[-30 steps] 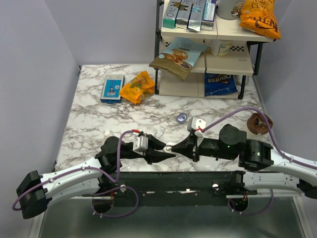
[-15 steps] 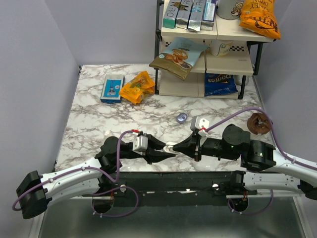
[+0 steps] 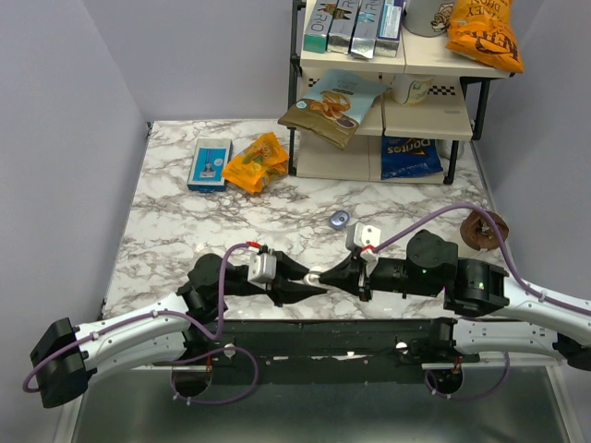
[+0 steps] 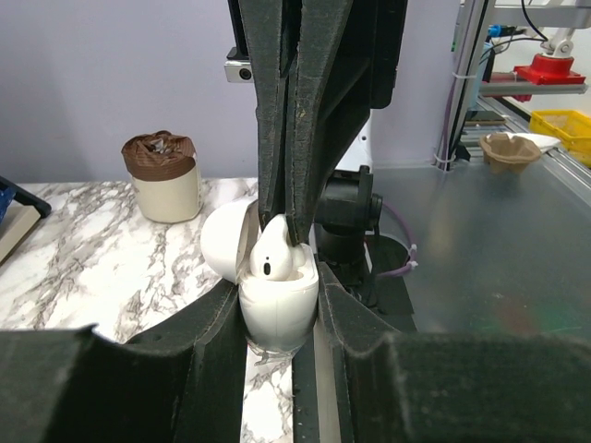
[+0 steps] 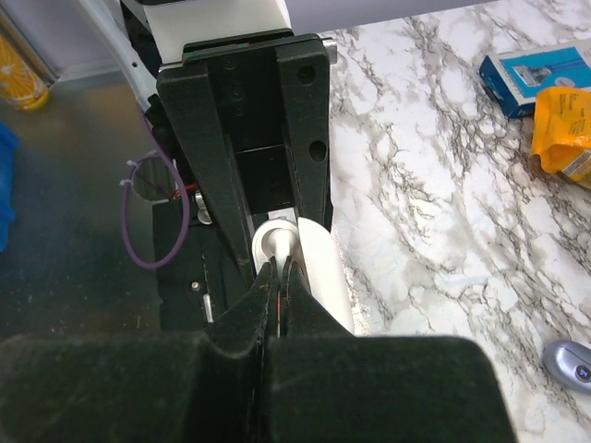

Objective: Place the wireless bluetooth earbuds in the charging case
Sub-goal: Adjust the earbud with the charging case.

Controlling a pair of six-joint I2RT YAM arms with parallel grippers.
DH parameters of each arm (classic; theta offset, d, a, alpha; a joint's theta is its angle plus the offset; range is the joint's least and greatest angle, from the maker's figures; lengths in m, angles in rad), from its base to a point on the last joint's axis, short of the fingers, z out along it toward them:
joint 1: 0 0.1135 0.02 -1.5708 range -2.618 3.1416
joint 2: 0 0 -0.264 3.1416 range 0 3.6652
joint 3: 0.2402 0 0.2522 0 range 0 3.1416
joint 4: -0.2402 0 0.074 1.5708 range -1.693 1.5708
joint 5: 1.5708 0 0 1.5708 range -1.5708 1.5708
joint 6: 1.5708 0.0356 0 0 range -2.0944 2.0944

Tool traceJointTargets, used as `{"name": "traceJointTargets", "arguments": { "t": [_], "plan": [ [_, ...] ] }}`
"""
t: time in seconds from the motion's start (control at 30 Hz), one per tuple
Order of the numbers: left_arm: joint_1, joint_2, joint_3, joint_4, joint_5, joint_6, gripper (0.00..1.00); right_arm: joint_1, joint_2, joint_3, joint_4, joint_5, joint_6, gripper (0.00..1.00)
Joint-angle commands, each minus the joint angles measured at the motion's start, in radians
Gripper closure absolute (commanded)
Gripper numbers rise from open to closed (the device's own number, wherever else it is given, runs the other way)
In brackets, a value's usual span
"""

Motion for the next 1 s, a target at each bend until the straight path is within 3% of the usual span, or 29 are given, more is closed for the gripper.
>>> {"name": "traceJointTargets", "arguments": {
  "t": [0.0, 0.7, 0.83, 0.93, 0.97],
  "plan": [
    [-0.002, -0.021, 0.011, 0.069, 0.052, -0.008, 1.0, 0.001, 0.02, 0.01, -0.083, -0.024, -0.054, 0.99],
    [-0.004, 0.005, 0.004, 0.169, 0.151, -0.079, 1.0, 0.001, 0.006, 0.025, -0.178, -0.102, -0.159, 0.99],
    [-0.004, 0.015, 0.008, 0.174, 0.156, -0.085, 1.0, 0.001, 0.016, 0.036, -0.181, -0.104, -0.156, 0.95],
    [-0.004, 0.017, 0.008, 0.171, 0.154, -0.085, 1.0, 0.001, 0.029, 0.051, -0.189, -0.107, -0.154, 0.87],
    [-0.004, 0.017, 0.008, 0.171, 0.154, -0.082, 1.0, 0.001, 0.033, 0.054, -0.189, -0.105, -0.153, 0.8]
  ]
}}
